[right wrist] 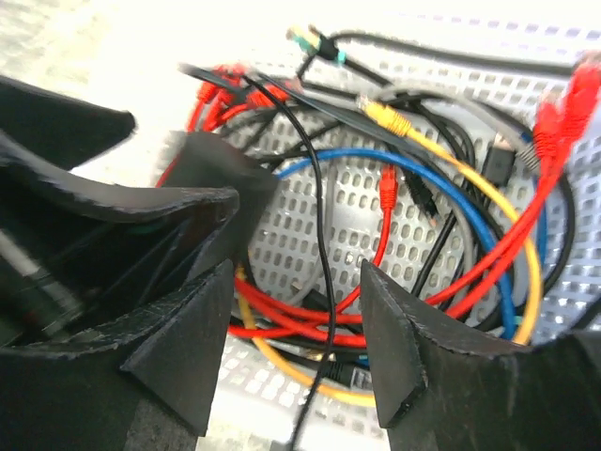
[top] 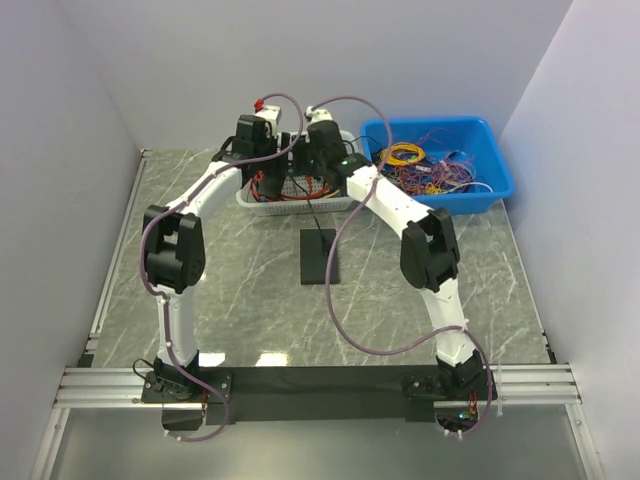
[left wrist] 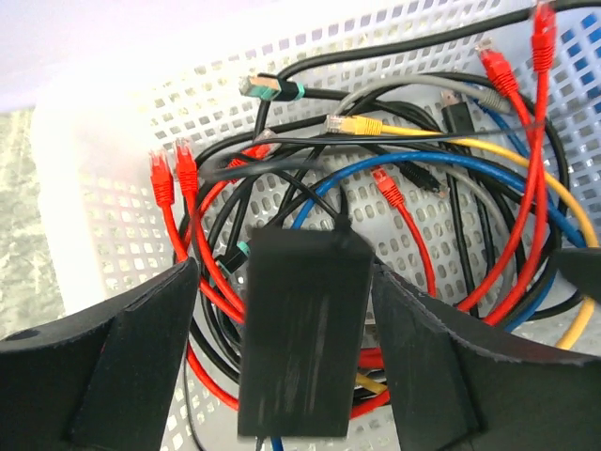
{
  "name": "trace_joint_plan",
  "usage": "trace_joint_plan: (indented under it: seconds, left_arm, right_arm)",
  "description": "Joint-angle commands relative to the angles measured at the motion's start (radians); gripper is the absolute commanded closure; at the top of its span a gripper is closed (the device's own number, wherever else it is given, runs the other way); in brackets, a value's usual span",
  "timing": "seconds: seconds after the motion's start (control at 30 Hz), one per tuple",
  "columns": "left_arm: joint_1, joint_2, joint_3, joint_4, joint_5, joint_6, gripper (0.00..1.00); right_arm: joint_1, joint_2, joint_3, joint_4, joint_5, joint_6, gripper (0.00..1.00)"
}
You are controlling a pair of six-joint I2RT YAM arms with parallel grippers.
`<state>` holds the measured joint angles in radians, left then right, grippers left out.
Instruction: Pull the plug from the switch port
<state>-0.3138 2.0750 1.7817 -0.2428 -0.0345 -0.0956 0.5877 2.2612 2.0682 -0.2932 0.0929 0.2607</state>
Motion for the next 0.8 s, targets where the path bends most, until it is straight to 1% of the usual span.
trace_joint_plan:
  seconds: [0.0, 0.03, 0.13, 0.23, 0.3, 0.33, 0.37, 0.47, 0.53, 0.57, 0.63, 0.67, 0.7, 0.73, 0.77]
  left_arm:
    - [-0.004, -0.087, 0.050, 0.039, -0.016, 0.011, 0.20]
    - [-0.004, -0.093, 0.053, 0.036, -0.015, 0.011, 0.20]
    - [-0.004, -0.113, 0.059, 0.023, 0.002, 0.005, 0.20]
    - [-0.004, -0.133, 0.071, -0.003, 0.024, -0.006, 0.21]
    - [-0.004, -0.151, 0.074, -0.027, 0.056, -0.024, 0.21]
    - [-0.005, -0.157, 0.073, -0.038, 0.073, -0.032, 0.21]
    - [-0.007, -0.170, 0.073, -0.047, 0.085, -0.047, 0.21]
    - [-0.019, -0.200, 0.041, -0.078, 0.119, -0.056, 0.22]
    - [-0.042, -0.219, 0.007, -0.119, 0.128, -0.049, 0.25]
    - [-0.051, -0.243, -0.007, -0.134, 0.134, -0.040, 0.26]
    - [-0.088, -0.277, -0.085, -0.141, 0.171, -0.039, 0.27]
    - [-0.105, -0.318, -0.120, -0.124, 0.182, -0.046, 0.28]
    - [-0.125, -0.338, -0.192, -0.113, 0.188, -0.047, 0.29]
    - [-0.175, -0.358, -0.227, -0.096, 0.182, -0.049, 0.29]
    - [-0.203, -0.395, -0.263, -0.067, 0.161, -0.055, 0.29]
  right_arm:
    - [-0.043, -0.141, 0.001, -0.015, -0.088, 0.003, 0.36]
    - [-0.052, -0.158, -0.023, -0.012, -0.131, 0.018, 0.36]
    - [-0.095, -0.225, -0.095, 0.038, -0.145, 0.069, 0.36]
    - [-0.143, -0.256, -0.135, 0.084, -0.072, 0.147, 0.39]
    - [-0.172, -0.240, -0.134, 0.098, 0.011, 0.205, 0.42]
    - [-0.175, -0.232, -0.129, 0.101, 0.034, 0.218, 0.43]
    - [-0.178, -0.217, -0.119, 0.095, 0.091, 0.224, 0.44]
    - [-0.174, -0.157, -0.069, 0.075, 0.143, 0.193, 0.46]
    - [-0.174, -0.146, -0.060, 0.068, 0.122, 0.126, 0.47]
    - [-0.175, -0.153, -0.065, 0.051, 0.122, 0.106, 0.49]
    - [-0.175, -0.189, -0.133, 0.058, 0.123, 0.049, 0.50]
    - [-0.175, -0.242, -0.176, 0.101, 0.133, 0.035, 0.52]
    - [-0.175, -0.271, -0.269, 0.130, 0.117, -0.007, 0.52]
    - [-0.175, -0.300, -0.313, 0.162, 0.113, -0.033, 0.52]
    - [-0.177, -0.346, -0.348, 0.202, 0.113, -0.056, 0.52]
